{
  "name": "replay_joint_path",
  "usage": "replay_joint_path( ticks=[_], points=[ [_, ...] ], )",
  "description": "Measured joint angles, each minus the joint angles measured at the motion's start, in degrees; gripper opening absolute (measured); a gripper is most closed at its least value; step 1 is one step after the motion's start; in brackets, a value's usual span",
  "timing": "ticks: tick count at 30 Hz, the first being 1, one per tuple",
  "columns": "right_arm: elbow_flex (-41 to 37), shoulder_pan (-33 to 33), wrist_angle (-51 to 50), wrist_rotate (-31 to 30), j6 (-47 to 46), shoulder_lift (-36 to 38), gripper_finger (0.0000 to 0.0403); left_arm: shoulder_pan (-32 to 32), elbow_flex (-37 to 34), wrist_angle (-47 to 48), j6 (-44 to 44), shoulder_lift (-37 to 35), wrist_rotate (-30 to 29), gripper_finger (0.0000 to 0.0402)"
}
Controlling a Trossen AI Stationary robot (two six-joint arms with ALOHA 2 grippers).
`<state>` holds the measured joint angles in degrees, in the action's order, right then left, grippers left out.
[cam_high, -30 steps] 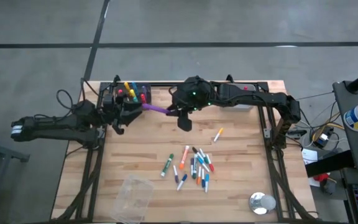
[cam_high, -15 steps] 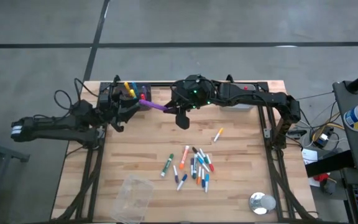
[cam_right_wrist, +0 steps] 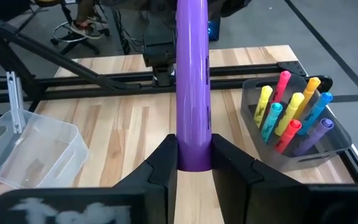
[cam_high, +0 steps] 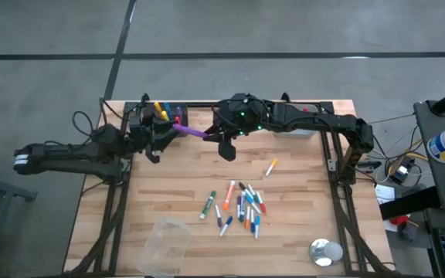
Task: Pick & Place Markers
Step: Put the violet highlighter pen into the black bin
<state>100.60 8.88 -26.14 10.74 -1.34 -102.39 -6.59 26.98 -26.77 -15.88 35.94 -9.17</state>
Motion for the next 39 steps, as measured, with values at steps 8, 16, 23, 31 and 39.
replay_joint_path(
  ticks=[8, 16, 23, 31, 39],
  points=[
    [-0.1, 0.0, 0.0, 0.0, 0.0, 0.0, 0.0073, 0.0, 0.0, -2.4, 0.8, -0.8, 0.0, 0.0197],
    [-0.1, 0.0, 1.0, -0.1, 0.0, 0.0, 0.0073, 0.0, 0.0, -2.3, 0.4, -0.4, 0.2, 0.0197],
    [-0.1, 0.0, 1.4, -0.2, -0.1, 0.0, 0.0073, 0.0, 0.0, -2.5, 0.3, -0.2, 0.2, 0.0197],
    [-0.1, 0.0, 1.3, -0.2, -0.2, 0.0, 0.0073, 0.0, 0.0, -3.7, 0.4, -0.2, 0.2, 0.0186],
    [-0.2, 0.0, 1.3, -0.1, -0.2, 0.0, 0.0073, 0.0, 0.0, -3.7, -0.5, 1.2, 0.3, 0.0148]
  ],
)
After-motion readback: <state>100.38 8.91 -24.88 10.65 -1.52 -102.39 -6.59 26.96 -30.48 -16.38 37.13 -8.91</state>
